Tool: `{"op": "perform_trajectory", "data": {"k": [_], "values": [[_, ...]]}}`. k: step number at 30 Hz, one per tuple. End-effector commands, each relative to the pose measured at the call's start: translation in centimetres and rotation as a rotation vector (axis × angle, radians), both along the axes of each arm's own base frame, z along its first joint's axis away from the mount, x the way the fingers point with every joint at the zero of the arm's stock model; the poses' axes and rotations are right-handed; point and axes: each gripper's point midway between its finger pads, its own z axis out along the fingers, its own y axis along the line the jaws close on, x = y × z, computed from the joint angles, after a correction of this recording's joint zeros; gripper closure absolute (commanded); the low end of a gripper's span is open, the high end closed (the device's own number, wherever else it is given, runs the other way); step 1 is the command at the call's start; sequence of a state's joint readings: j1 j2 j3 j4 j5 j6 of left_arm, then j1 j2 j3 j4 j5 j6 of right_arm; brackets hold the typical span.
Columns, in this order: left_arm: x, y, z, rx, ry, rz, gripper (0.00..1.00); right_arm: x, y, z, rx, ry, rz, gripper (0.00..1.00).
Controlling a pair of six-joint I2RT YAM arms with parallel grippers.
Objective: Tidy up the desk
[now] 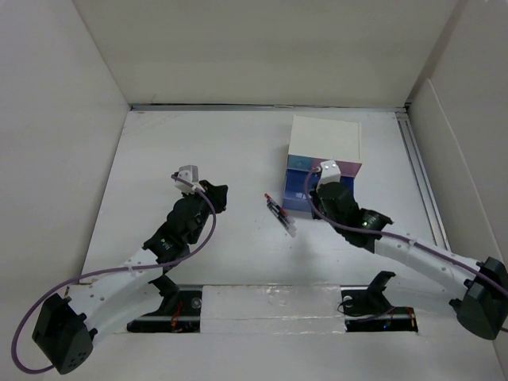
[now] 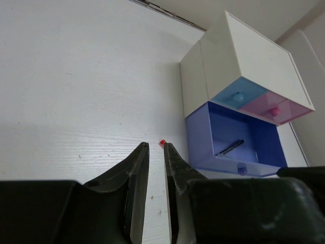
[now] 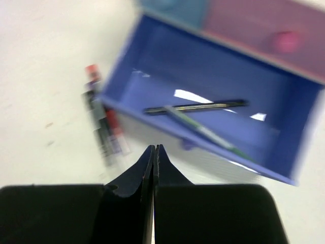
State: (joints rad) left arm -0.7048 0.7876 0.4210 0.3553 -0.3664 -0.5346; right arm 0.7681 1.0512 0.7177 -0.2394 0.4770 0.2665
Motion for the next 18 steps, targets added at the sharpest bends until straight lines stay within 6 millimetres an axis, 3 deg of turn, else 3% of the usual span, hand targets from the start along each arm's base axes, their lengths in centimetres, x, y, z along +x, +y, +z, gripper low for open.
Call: {"op": "perform_trajectory", "data": {"k": [1,3,5,8,18], "values": [[0.2,-0.2,1.0,-0.029,-0.032,-0.004,0.85,-2.3,6.0,-1.6,0.151,0.051,0.25,1.0],[0.2,-0.2,1.0,-0.029,-0.03,-0.002,0.85,-2.6,7.0,-3.8,0.141,0.109,0.255,0.98],[0.2,-0.2,0.9,-0.028,-0.029,-0.002,0.85,-3.0,8.1,-5.4,0.107,0.15,0.276,0.86],[0.2,-0.1,0.9,-0.026,-0.029,0.001,0.85,-2.8,8.9,-6.1,0.084,0.173,0.281,0.8],[0.1,-0.1,1.0,-0.028,-0.031,-0.002,0.85,-2.8,10.5,-9.5,0.007,0.236,0.306,0.78]]}}
